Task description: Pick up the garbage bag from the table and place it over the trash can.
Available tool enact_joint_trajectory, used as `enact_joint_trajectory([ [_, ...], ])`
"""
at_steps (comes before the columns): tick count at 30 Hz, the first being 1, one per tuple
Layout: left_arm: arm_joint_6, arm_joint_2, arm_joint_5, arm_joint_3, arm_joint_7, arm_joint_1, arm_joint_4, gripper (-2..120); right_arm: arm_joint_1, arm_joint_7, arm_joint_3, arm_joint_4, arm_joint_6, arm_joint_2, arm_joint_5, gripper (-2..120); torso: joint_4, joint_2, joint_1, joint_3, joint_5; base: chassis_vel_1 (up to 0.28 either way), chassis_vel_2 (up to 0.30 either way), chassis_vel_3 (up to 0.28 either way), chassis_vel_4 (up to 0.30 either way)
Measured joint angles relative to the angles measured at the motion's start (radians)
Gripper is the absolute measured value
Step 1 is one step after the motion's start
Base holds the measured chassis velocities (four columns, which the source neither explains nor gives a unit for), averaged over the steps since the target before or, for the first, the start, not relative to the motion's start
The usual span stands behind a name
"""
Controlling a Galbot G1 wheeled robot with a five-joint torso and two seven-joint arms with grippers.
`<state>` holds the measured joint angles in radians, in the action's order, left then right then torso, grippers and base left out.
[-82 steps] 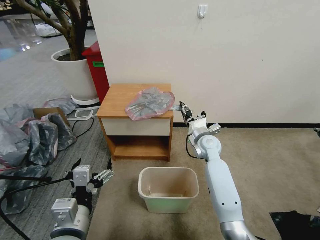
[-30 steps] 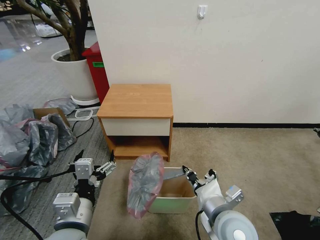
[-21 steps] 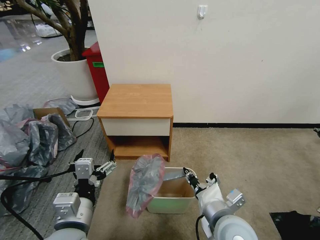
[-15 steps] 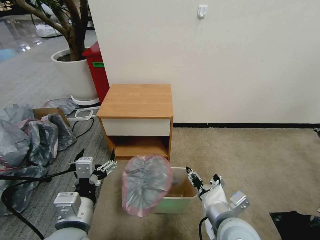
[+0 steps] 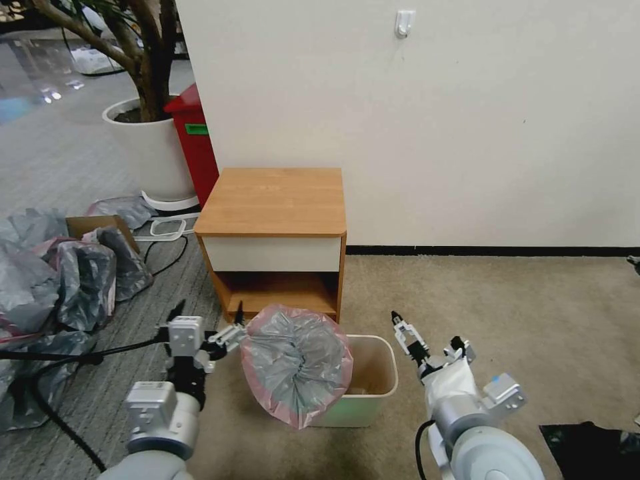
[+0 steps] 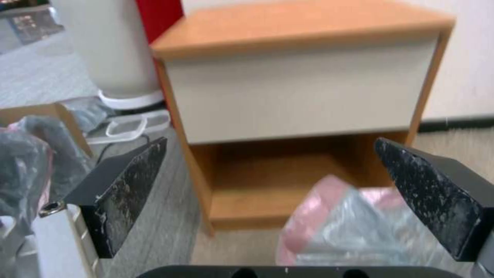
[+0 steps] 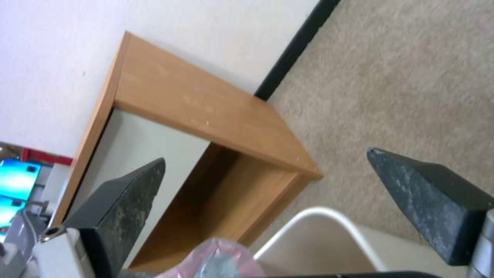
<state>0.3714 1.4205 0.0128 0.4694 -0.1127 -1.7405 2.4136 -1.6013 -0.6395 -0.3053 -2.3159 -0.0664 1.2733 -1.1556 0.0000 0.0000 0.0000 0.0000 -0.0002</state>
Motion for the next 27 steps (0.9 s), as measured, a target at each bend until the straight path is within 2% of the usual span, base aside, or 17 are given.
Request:
enact_joint_trajectory([
  [2,0.002,-0.009,-0.043,-0.026,-0.002,0.013,-0.033,100,-0.009,0.016,-0.021,0.003,0.0,0.0,0.002,100,0.0,0.0,0.0,0.0,0.0001,0.0,0.0,0.0,0.0],
  [8,0.005,-0.01,-0.07,-0.074,-0.034,0.031,-0.095,97,-0.024,0.027,-0.033,0.017,0.012,0.004,0.024,100,0.0,0.0,0.0,0.0,0.0002,0.0,0.0,0.0,0.0],
  [14,0.029,-0.019,-0.074,-0.128,-0.073,0.062,-0.173,83,-0.026,0.032,-0.004,0.025,0.037,0.019,0.073,100,0.0,0.0,0.0,0.0,0.0002,0.0,0.0,0.0,0.0],
  [20,0.058,-0.022,-0.073,-0.16,-0.08,0.084,-0.197,83,-0.027,0.032,0.011,0.033,0.049,0.023,0.1,100,0.0,0.0,0.0,0.0,0.0002,0.0,0.0,0.0,0.0],
  [27,0.134,-0.019,-0.061,-0.199,-0.11,0.104,-0.221,81,-0.034,0.031,0.017,0.045,0.06,0.028,0.119,100,0.0001,0.0,0.0,0.0,0.0002,0.0,0.0,0.0,0.0],
])
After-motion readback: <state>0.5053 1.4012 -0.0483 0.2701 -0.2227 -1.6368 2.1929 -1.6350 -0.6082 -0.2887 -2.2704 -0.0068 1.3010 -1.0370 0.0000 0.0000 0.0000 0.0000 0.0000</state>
